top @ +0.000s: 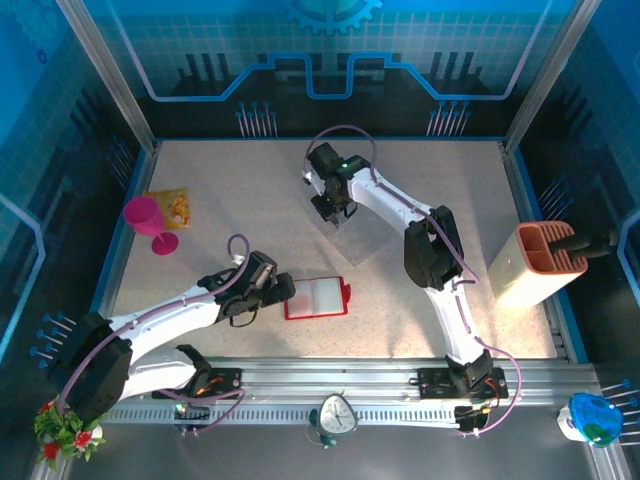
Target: Put the credit cards into the card holder
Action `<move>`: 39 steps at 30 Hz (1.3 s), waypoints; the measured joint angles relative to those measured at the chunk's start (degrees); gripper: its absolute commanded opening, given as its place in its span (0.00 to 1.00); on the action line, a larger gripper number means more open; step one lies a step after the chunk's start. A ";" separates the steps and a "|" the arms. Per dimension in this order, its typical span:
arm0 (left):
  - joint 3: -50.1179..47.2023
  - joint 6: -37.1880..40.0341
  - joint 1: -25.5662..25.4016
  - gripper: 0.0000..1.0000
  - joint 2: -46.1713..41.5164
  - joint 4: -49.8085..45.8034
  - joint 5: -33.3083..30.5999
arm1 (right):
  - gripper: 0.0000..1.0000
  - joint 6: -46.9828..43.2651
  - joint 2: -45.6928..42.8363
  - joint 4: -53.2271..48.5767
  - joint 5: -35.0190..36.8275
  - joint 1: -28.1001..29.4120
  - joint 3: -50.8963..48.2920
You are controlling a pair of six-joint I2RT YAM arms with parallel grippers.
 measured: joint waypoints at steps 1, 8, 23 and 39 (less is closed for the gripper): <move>0.00 0.02 0.00 0.99 -0.02 -0.02 0.00 | 0.00 -0.42 -0.35 0.09 -0.35 -0.04 -0.37; 1.64 0.24 0.00 0.99 -0.02 -0.68 0.00 | 0.00 -2.58 -2.75 0.33 -2.34 -0.20 -0.63; 4.28 2.40 0.00 0.99 -1.18 -4.98 -0.55 | 0.00 3.54 -22.58 8.26 -10.40 -0.24 -15.08; 7.48 4.46 -3.39 0.99 3.17 -6.49 -0.94 | 0.00 39.47 -50.75 56.68 -23.26 1.05 -78.88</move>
